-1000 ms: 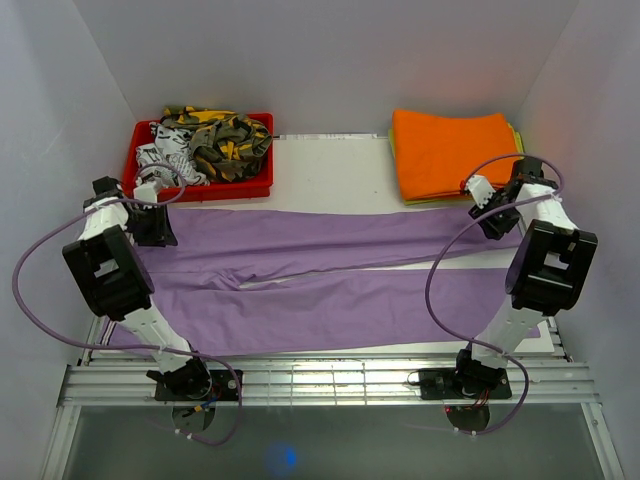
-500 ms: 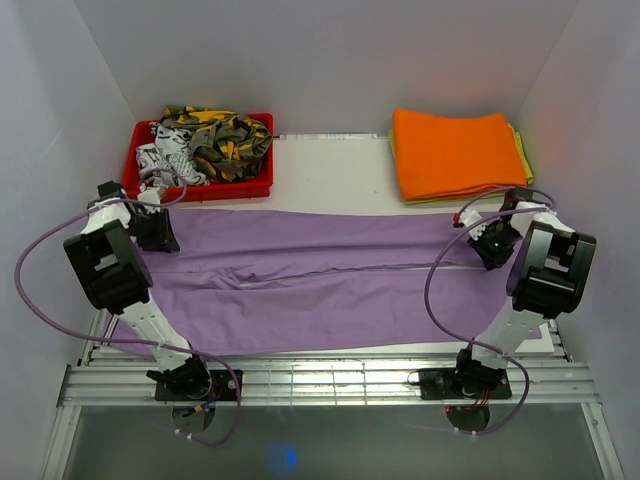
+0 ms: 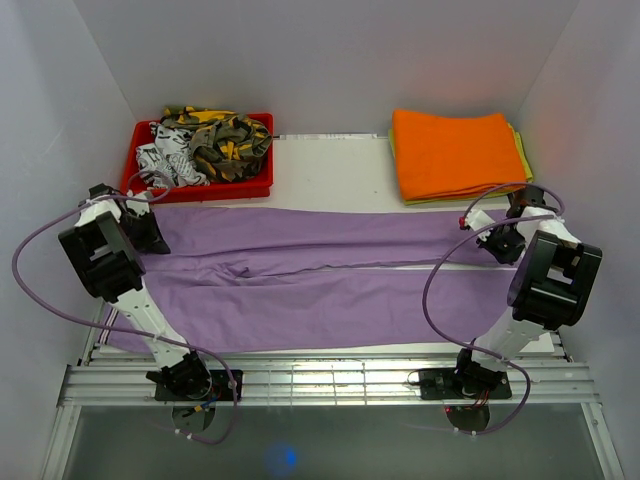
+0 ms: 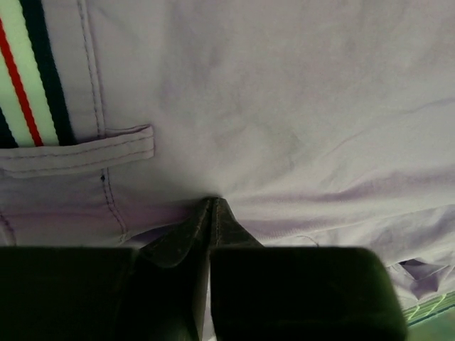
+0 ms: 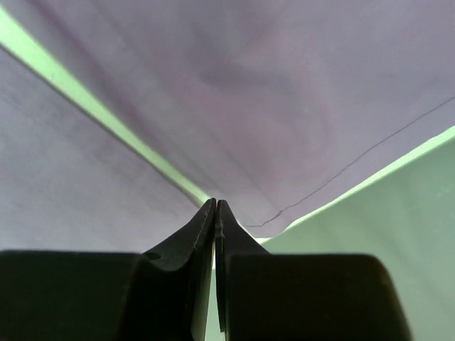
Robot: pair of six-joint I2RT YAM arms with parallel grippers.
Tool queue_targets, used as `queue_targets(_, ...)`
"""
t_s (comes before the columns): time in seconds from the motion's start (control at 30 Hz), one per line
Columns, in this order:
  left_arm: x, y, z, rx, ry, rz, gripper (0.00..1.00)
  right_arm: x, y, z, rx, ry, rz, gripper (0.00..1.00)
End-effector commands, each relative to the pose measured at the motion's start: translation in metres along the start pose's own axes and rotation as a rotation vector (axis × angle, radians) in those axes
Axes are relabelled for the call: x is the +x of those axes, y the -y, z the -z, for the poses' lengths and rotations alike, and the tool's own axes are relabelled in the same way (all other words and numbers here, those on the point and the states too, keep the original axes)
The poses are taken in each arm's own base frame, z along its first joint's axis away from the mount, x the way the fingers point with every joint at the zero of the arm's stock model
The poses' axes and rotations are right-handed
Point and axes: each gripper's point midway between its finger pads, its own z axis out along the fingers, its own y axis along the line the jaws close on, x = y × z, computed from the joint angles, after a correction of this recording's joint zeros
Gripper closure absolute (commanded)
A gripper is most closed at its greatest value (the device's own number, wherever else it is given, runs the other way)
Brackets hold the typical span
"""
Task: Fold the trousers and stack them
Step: Flatten the trousers out
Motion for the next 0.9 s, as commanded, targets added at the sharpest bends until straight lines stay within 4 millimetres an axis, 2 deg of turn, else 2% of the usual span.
queue_targets(0.0, 0.003, -0.044, -0.010, -0.147, -0.013, -0.014, 0.79, 0.008, -0.002, 0.003, 0.004, -0.016, 0.050, 0.92)
queue_targets(0.07, -0.010, -0.018, 0.007, -0.036, 0.047, -0.073, 0.67, -0.001, -0.005, 0.010, 0.002, 0.029, 0.057, 0.92)
queue_targets(0.13, -0.023, 0.011, 0.027, 0.081, 0.110, -0.142, 0.43, -0.014, -0.007, 0.025, -0.030, 0.066, 0.045, 0.89)
queue_targets(0.17, -0.026, 0.039, 0.049, 0.189, 0.163, -0.215, 0.35, -0.025, -0.009, 0.030, -0.053, 0.102, 0.041, 0.78)
queue_targets(0.2, -0.029, 0.053, 0.062, 0.229, 0.196, -0.258, 0.19, -0.036, -0.009, 0.037, -0.067, 0.128, 0.038, 0.63)
queue_targets(0.23, -0.026, 0.066, 0.072, 0.264, 0.216, -0.297, 0.18, -0.044, -0.017, 0.046, -0.116, 0.151, -0.007, 0.37)
queue_targets(0.27, -0.025, 0.091, 0.094, 0.310, 0.263, -0.357, 0.18, -0.066, -0.001, 0.060, -0.092, 0.230, -0.023, 0.26)
queue_targets(0.3, -0.022, 0.100, 0.101, 0.318, 0.287, -0.450, 0.18, -0.076, 0.002, 0.067, -0.095, 0.258, -0.046, 0.24)
queue_targets(0.33, -0.009, 0.111, 0.100, 0.335, 0.279, -0.487, 0.19, -0.092, 0.001, 0.072, -0.111, 0.287, -0.082, 0.24)
queue_targets(0.37, -0.002, 0.130, 0.101, 0.355, 0.281, -0.558, 0.19, -0.110, 0.005, 0.081, -0.116, 0.336, -0.094, 0.24)
queue_targets(0.4, 0.003, 0.146, 0.113, 0.348, 0.318, -0.641, 0.20, -0.125, 0.002, 0.081, -0.130, 0.354, -0.089, 0.26)
queue_targets(0.43, 0.010, 0.157, 0.111, 0.347, 0.314, -0.699, 0.22, -0.135, 0.001, 0.082, -0.139, 0.367, -0.099, 0.28)
queue_targets(0.47, 0.025, 0.182, 0.095, 0.374, 0.274, -0.777, 0.23, -0.145, -0.002, 0.077, -0.165, 0.372, -0.142, 0.30)
queue_targets(0.5, 0.033, 0.191, 0.094, 0.349, 0.264, -0.827, 0.24, -0.162, -0.001, 0.077, -0.159, 0.392, -0.124, 0.32)
queue_targets(0.53, 0.041, 0.203, 0.086, 0.355, 0.240, -0.859, 0.25, -0.171, -0.001, 0.074, -0.165, 0.402, -0.130, 0.37)
queue_targets(0.57, 0.054, 0.226, 0.070, 0.378, 0.203, -0.928, 0.28, -0.181, -0.004, 0.066, -0.188, 0.405, -0.171, 0.38)
queue_targets(0.6, 0.059, 0.235, 0.062, 0.374, 0.185, -0.953, 0.31, -0.199, -0.002, 0.066, -0.184, 0.429, -0.153, 0.39)
queue_targets(0.63, 0.062, 0.236, 0.051, 0.340, 0.154, -0.939, 0.33, -0.208, -0.003, 0.063, -0.194, 0.437, -0.155, 0.44)
queue_targets(0.67, 0.068, 0.258, 0.040, 0.358, 0.142, -1.000, 0.37, -0.216, -0.005, 0.053, -0.217, 0.436, -0.165, 0.46)
queue_targets(0.73, 0.073, 0.262, 0.019, 0.336, 0.084, -1.016, 0.40, -0.244, -0.009, 0.046, -0.218, 0.462, -0.160, 0.47)
queue_targets(0.77, 0.077, 0.273, 0.012, 0.342, 0.071, -1.043, 0.41, -0.249, -0.010, 0.035, -0.221, 0.450, -0.163, 0.48)
queue_targets(0.8, 0.079, 0.277, 0.007, 0.339, 0.058, -1.057, 0.41, -0.260, -0.016, 0.032, -0.226, 0.452, -0.163, 0.48)
queue_targets(0.83, 0.081, 0.280, 0.002, 0.333, 0.043, -1.070, 0.41, -0.269, -0.012, 0.026, -0.203, 0.463, -0.156, 0.49)
queue_targets(0.87, 0.087, 0.281, -0.009, 0.304, 0.005, -1.096, 0.41, -0.270, -0.012, 0.016, -0.194, 0.442, -0.158, 0.50)
